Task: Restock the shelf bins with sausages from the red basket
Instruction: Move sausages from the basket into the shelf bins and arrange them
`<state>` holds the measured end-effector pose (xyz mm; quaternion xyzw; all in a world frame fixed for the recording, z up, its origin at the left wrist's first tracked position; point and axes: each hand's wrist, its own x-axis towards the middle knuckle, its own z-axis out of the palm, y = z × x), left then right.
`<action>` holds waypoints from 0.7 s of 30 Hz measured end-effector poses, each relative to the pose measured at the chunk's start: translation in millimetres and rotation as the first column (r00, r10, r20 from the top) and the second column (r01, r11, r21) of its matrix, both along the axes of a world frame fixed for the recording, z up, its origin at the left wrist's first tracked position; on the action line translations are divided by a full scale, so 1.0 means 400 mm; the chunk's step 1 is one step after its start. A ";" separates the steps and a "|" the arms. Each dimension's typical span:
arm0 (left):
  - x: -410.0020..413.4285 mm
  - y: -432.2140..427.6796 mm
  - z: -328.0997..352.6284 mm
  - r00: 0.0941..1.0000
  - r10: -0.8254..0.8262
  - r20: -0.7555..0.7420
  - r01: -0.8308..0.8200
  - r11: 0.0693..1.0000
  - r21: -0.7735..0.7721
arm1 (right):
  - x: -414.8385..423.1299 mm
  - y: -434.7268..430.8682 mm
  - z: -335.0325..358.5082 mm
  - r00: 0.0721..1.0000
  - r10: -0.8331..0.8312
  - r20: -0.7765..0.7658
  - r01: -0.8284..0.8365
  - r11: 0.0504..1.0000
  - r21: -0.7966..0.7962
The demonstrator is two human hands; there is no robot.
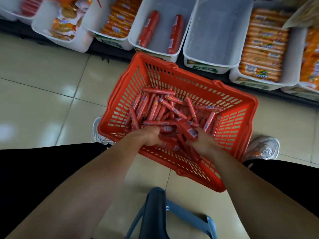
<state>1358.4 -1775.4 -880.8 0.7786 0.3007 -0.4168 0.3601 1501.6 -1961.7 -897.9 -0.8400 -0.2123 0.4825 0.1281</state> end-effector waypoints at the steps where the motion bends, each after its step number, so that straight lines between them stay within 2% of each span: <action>1: -0.004 0.007 0.018 0.999 0.042 0.014 -0.042 0.999 -0.007 | 0.006 0.004 0.020 0.999 -0.044 0.004 0.044 0.999 0.010; 4: -0.016 0.033 0.081 0.989 0.145 0.037 -0.145 0.989 0.009 | 0.028 0.013 0.087 0.992 -0.124 0.008 0.124 0.992 0.021; 9: -0.018 0.065 0.187 0.932 0.350 0.094 -0.350 0.937 -0.007 | 0.066 0.027 0.210 0.992 -0.113 0.060 0.111 0.993 0.047; 12: -0.019 0.070 0.241 0.903 0.387 0.188 -0.396 0.918 0.015 | 0.084 0.032 0.278 0.988 -0.114 0.105 0.106 0.991 0.084; 16: -0.006 0.074 0.314 0.888 0.327 0.324 -0.378 0.919 0.109 | 0.104 0.042 0.355 0.980 -0.141 0.140 0.121 0.982 0.146; 21: 0.022 0.107 0.359 0.777 0.371 0.508 -0.499 0.856 0.137 | 0.129 0.070 0.402 0.972 -0.153 0.177 0.117 0.974 0.194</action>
